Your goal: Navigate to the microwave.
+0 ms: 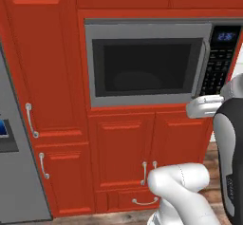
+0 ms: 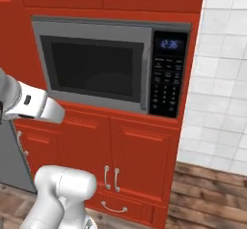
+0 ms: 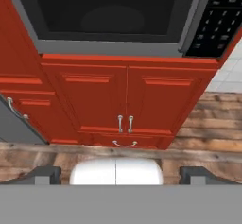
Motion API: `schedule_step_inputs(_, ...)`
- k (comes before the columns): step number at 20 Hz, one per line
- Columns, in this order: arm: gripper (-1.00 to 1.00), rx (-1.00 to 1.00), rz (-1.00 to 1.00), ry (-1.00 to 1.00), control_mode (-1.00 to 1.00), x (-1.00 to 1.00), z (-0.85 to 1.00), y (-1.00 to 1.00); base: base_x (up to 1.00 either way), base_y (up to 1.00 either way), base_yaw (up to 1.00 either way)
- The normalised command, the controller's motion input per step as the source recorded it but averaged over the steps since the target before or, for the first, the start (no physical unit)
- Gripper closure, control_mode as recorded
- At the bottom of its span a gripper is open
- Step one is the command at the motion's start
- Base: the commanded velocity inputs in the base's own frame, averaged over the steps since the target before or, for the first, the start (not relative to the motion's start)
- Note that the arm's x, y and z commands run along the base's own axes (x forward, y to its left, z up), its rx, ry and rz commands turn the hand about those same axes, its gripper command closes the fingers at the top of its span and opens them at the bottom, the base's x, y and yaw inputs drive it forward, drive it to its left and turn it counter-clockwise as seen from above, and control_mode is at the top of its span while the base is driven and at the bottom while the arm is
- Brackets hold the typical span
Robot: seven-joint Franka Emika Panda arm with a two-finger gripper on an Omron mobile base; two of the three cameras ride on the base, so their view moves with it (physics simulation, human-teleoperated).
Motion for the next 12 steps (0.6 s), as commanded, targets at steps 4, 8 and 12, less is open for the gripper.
schedule_step_inputs(4,-1.0,0.0,0.0,0.0,1.0,0.0,0.0,0.0,0.36,-0.56,0.01)
schedule_step_inputs(8,-1.0,0.0,0.0,0.0,1.0,0.0,0.0,0.0,0.49,-0.08,-0.01)
schedule_step_inputs(12,-1.0,0.0,0.0,0.0,1.0,0.0,0.0,0.0,0.29,0.14,-0.08)
